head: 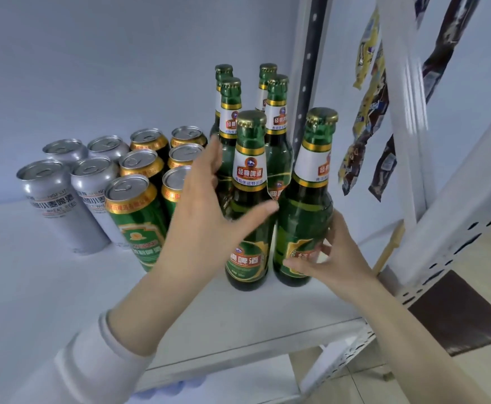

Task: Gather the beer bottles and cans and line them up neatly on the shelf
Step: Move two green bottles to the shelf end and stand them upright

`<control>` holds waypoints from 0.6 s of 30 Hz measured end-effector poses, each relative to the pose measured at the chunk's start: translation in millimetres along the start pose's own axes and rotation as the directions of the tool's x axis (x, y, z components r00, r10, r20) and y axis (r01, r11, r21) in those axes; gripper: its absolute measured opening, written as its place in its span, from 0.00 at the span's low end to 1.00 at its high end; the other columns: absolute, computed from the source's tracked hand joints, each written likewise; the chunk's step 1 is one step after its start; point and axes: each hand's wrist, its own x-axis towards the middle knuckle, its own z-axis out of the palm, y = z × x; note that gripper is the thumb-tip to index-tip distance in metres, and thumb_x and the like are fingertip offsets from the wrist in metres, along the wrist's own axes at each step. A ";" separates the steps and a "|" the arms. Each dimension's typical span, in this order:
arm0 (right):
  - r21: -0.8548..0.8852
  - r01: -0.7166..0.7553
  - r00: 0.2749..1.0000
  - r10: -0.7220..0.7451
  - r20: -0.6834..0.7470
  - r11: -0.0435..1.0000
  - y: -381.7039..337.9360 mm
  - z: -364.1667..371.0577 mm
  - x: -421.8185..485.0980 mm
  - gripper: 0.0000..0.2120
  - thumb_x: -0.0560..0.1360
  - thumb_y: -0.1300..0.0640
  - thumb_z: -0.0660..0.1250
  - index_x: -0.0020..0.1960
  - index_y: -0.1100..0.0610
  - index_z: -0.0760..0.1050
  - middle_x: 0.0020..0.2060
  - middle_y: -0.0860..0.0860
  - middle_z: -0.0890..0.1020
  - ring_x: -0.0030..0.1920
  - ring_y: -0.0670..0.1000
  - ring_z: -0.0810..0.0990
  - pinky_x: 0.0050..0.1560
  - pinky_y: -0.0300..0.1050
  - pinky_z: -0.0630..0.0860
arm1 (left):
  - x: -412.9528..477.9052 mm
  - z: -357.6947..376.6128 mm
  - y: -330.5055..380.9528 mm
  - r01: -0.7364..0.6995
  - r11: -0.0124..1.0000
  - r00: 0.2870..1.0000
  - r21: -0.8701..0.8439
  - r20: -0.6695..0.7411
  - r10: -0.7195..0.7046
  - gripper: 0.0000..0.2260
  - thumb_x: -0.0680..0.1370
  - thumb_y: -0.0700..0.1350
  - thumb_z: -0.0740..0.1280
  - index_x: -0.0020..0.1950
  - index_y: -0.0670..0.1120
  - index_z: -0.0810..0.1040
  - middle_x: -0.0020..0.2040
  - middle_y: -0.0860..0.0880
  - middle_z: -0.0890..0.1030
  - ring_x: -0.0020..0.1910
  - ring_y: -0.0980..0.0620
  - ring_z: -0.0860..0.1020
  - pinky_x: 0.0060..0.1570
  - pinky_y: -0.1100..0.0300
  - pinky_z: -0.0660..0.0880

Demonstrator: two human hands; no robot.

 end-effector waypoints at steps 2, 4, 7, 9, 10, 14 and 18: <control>0.010 0.002 0.999 -0.001 -0.046 1.000 12.6 2.2 -8.4 0.43 0.62 0.62 0.77 0.69 0.46 0.58 0.61 0.36 0.69 0.62 0.34 0.68 0.59 0.32 0.68 | 16.6 -14.5 11.5 -0.028 0.999 0.998 -0.026 0.059 0.029 0.35 0.69 0.55 0.70 0.72 0.51 0.59 0.65 0.62 0.69 0.65 0.63 0.68 0.66 0.66 0.65; 0.021 -0.003 0.995 0.006 -0.100 1.000 21.7 4.1 -13.3 0.38 0.64 0.64 0.76 0.66 0.45 0.62 0.60 0.38 0.72 0.61 0.35 0.70 0.60 0.34 0.70 | 32.7 -24.0 16.9 -0.032 0.999 0.979 -0.001 0.200 0.032 0.22 0.72 0.51 0.69 0.65 0.53 0.69 0.60 0.60 0.76 0.61 0.61 0.74 0.65 0.58 0.70; 0.059 -0.012 0.989 0.021 -0.145 0.998 26.3 8.3 -9.7 0.32 0.64 0.67 0.76 0.59 0.45 0.66 0.59 0.48 0.75 0.56 0.41 0.75 0.46 0.29 0.76 | 46.2 -29.3 18.1 -0.052 0.995 0.971 0.087 0.238 0.030 0.12 0.72 0.49 0.69 0.54 0.55 0.72 0.51 0.59 0.80 0.53 0.59 0.78 0.56 0.60 0.75; 0.087 0.016 0.983 0.000 -0.182 0.996 26.7 11.8 -4.1 0.31 0.62 0.68 0.76 0.57 0.46 0.68 0.58 0.49 0.74 0.54 0.42 0.76 0.44 0.31 0.77 | 49.2 -28.1 18.1 -0.067 0.991 0.980 0.119 0.193 0.043 0.11 0.72 0.49 0.69 0.53 0.54 0.73 0.47 0.60 0.79 0.50 0.62 0.78 0.49 0.67 0.73; 0.094 0.028 0.980 -0.008 -0.201 0.995 26.5 13.8 -1.4 0.31 0.62 0.68 0.76 0.57 0.46 0.68 0.57 0.49 0.74 0.54 0.41 0.75 0.46 0.34 0.77 | 50.2 -26.9 17.7 -0.064 0.990 0.985 0.125 0.168 0.043 0.12 0.72 0.49 0.70 0.53 0.53 0.73 0.46 0.60 0.79 0.49 0.62 0.77 0.47 0.70 0.71; 0.087 0.056 0.969 -0.033 -0.244 0.995 26.3 20.9 11.6 0.33 0.61 0.67 0.77 0.60 0.48 0.69 0.57 0.49 0.73 0.55 0.44 0.76 0.48 0.41 0.77 | 56.3 -20.1 15.4 -0.034 0.992 0.997 0.122 0.076 0.025 0.13 0.71 0.49 0.70 0.53 0.50 0.74 0.45 0.58 0.78 0.45 0.61 0.77 0.41 0.72 0.70; 0.001 0.088 0.958 -0.084 -0.275 0.996 26.0 26.7 25.1 0.33 0.60 0.64 0.78 0.58 0.46 0.67 0.55 0.48 0.72 0.51 0.43 0.76 0.43 0.37 0.76 | 63.6 -15.2 11.9 -0.027 0.992 1.000 0.124 -0.001 0.027 0.15 0.71 0.48 0.71 0.55 0.46 0.75 0.47 0.55 0.78 0.47 0.56 0.76 0.42 0.73 0.68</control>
